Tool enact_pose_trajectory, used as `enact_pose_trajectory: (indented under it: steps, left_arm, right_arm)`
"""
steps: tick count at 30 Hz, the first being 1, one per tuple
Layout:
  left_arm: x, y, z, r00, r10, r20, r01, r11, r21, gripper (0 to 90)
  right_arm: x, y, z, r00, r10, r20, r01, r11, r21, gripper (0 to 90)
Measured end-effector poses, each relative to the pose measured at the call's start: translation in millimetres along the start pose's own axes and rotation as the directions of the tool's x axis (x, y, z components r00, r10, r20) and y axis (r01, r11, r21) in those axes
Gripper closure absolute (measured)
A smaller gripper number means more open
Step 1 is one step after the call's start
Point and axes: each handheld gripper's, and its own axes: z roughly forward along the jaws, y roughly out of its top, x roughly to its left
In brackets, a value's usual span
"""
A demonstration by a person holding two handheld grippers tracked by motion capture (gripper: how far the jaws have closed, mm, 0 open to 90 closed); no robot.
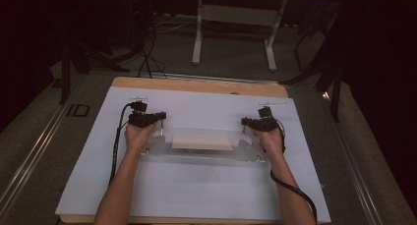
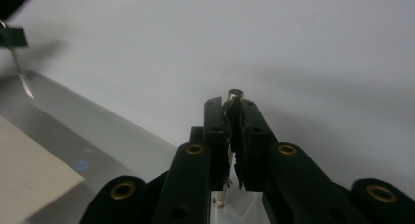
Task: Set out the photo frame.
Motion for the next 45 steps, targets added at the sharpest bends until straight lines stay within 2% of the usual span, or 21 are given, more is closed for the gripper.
enact_pose_trajectory:
  steps: [2, 5, 7, 8, 11, 20, 22, 24, 26, 30, 31, 34, 36, 40, 42, 45]
  left_arm:
    - [-0.7, 0.2, 0.0, 1.0000, -0.003, -0.007, 0.003, 1.0000, 0.003, 85.6]
    - [-0.8, 0.2, 0.5, 0.9999, -0.009, -0.010, 0.009, 1.0000, 0.002, 85.6]
    - [-1.3, 0.2, 1.4, 0.9997, -0.017, -0.015, 0.017, 0.9998, -0.002, 85.5]
    - [-1.1, 0.0, 1.6, 0.9998, -0.016, -0.015, 0.016, 0.9999, -0.003, 85.6]
    - [0.3, -0.3, 2.1, 0.9997, -0.025, -0.007, 0.025, 0.9997, -0.007, 85.5]
    - [0.0, 0.7, 2.3, 0.9997, -0.021, -0.009, 0.021, 0.9998, 0.001, 85.5]
    - [0.2, 0.9, 2.6, 0.9997, -0.022, -0.011, 0.022, 0.9998, 0.002, 85.5]
    - [0.5, 0.8, 2.9, 0.9996, -0.028, -0.008, 0.028, 0.9996, 0.000, 85.5]
    - [1.0, 0.8, 3.2, 0.9995, -0.030, -0.007, 0.030, 0.9995, 0.000, 85.5]
    - [2.0, 0.7, 3.6, 0.9995, -0.033, -0.003, 0.033, 0.9995, -0.001, 85.5]
    - [2.1, 0.7, 3.8, 0.9993, -0.036, -0.001, 0.036, 0.9993, -0.003, 85.5]
    - [2.0, 0.7, 3.9, 0.9993, -0.036, -0.001, 0.036, 0.9993, -0.002, 85.5]
    - [2.2, 0.8, 3.7, 0.9995, -0.033, 0.000, 0.033, 0.9995, -0.001, 85.5]
    - [2.3, 0.8, 4.0, 0.9993, -0.036, 0.002, 0.036, 0.9993, -0.002, 85.5]
    - [2.3, 0.9, 4.0, 0.9994, -0.036, 0.002, 0.036, 0.9994, -0.001, 85.5]
    - [2.6, 0.8, 4.3, 0.9992, -0.040, 0.003, 0.040, 0.9992, -0.002, 85.4]
  right_arm:
    - [3.7, -0.5, -1.3, 0.9987, -0.039, 0.032, 0.040, 0.999, -0.005, 77.8]
    - [9.0, -4.0, -8.8, 0.9935, -0.100, 0.055, 0.101, 0.995, -0.022, 69.2]
    - [12.1, -7.3, -15.9, 0.9883, -0.146, 0.045, 0.148, 0.988, -0.047, 65.1]
    - [13.9, -10.0, -21.0, 0.9837, -0.171, 0.055, 0.174, 0.983, -0.051, 64.0]
    - [15.1, -17.3, -32.5, 0.9755, -0.215, 0.049, 0.218, 0.973, -0.080, 61.3]
    - [4.4, -42.0, -56.3, 0.9676, -0.241, 0.074, 0.247, 0.965, -0.087, 59.1]
    - [4.4, -48.8, -59.2, 0.9606, -0.267, 0.077, 0.273, 0.959, -0.078, 56.9]
    - [4.8, -55.4, -61.1, 0.9500, -0.300, 0.085, 0.305, 0.951, -0.049, 56.7]
    - [6.4, -61.4, -63.6, 0.9360, -0.342, 0.082, 0.346, 0.938, -0.028, 56.4]
    - [10.9, -66.9, -68.0, 0.9221, -0.383, 0.055, 0.385, 0.922, -0.030, 55.6]
    - [12.1, -67.6, -68.7, 0.9157, -0.399, 0.050, 0.401, 0.916, -0.035, 55.0]
    - [16.2, -67.8, -69.3, 0.9056, -0.424, 0.021, 0.424, 0.904, -0.056, 52.9]
    - [20.1, -67.1, -68.5, 0.8945, -0.447, 0.002, 0.446, 0.892, -0.074, 51.5]
    - [28.1, -65.1, -66.4, 0.8772, -0.478, -0.043, 0.470, 0.873, -0.129, 49.6]
    - [31.9, -63.5, -65.1, 0.8708, -0.489, -0.051, 0.476, 0.865, -0.161, 47.9]
    - [33.7, -62.2, -61.5, 0.8641, -0.499, -0.066, 0.482, 0.858, -0.178, 48.8]
